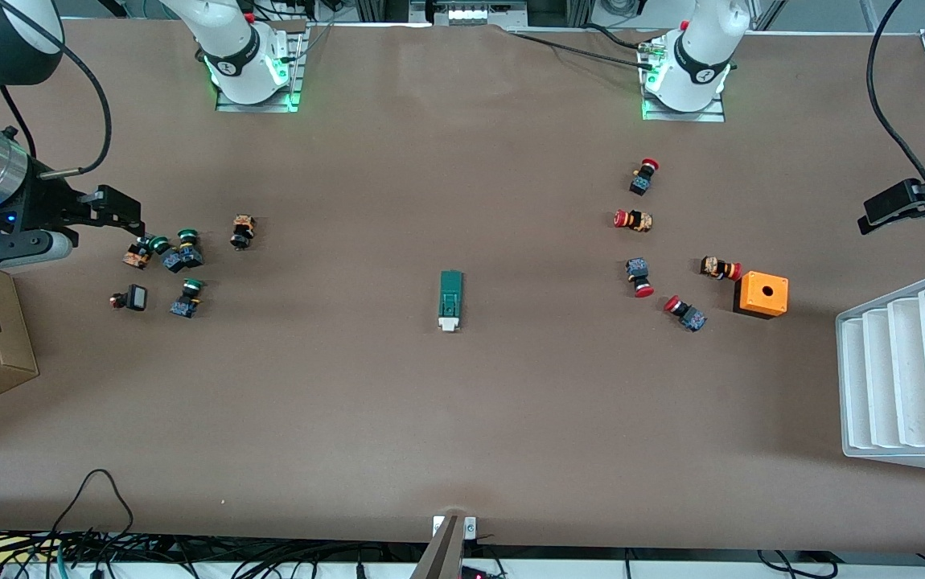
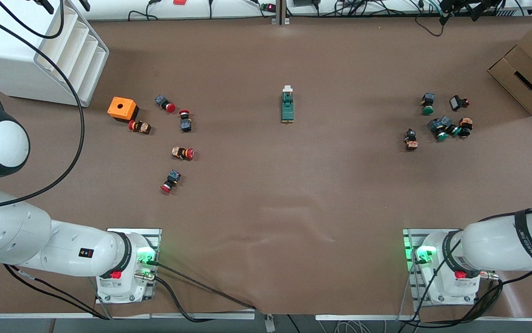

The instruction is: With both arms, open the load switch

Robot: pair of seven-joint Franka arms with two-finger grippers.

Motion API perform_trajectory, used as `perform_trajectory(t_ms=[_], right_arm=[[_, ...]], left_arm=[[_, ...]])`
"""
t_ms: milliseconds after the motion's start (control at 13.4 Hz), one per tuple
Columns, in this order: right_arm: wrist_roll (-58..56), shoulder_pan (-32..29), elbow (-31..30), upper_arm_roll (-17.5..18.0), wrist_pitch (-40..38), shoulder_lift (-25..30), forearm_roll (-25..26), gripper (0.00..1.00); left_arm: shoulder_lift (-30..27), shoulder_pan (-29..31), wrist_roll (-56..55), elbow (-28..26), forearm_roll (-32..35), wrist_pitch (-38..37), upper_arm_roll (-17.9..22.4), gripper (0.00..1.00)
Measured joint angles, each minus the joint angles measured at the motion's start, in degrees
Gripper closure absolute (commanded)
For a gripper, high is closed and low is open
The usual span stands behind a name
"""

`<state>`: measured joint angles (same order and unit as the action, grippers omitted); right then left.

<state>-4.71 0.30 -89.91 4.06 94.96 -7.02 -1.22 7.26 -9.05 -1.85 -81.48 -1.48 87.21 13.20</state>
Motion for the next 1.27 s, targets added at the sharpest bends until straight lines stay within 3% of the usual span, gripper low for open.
perform_trajectory(t_ms=[823,1272], right_arm=[[-1.2,0.2,0.0,0.0,0.0,0.0,2.7,0.01],[-1.8,0.4,0.0,-0.1,0.0,-0.1,2.6,0.01]], left_arm=[[0.0,0.0,-0.2,-0.1,0.0,0.0,-0.9,0.00],[0.0,-0.3,-8.1,-0.1,-0.1,0.8,-9.2,0.00]])
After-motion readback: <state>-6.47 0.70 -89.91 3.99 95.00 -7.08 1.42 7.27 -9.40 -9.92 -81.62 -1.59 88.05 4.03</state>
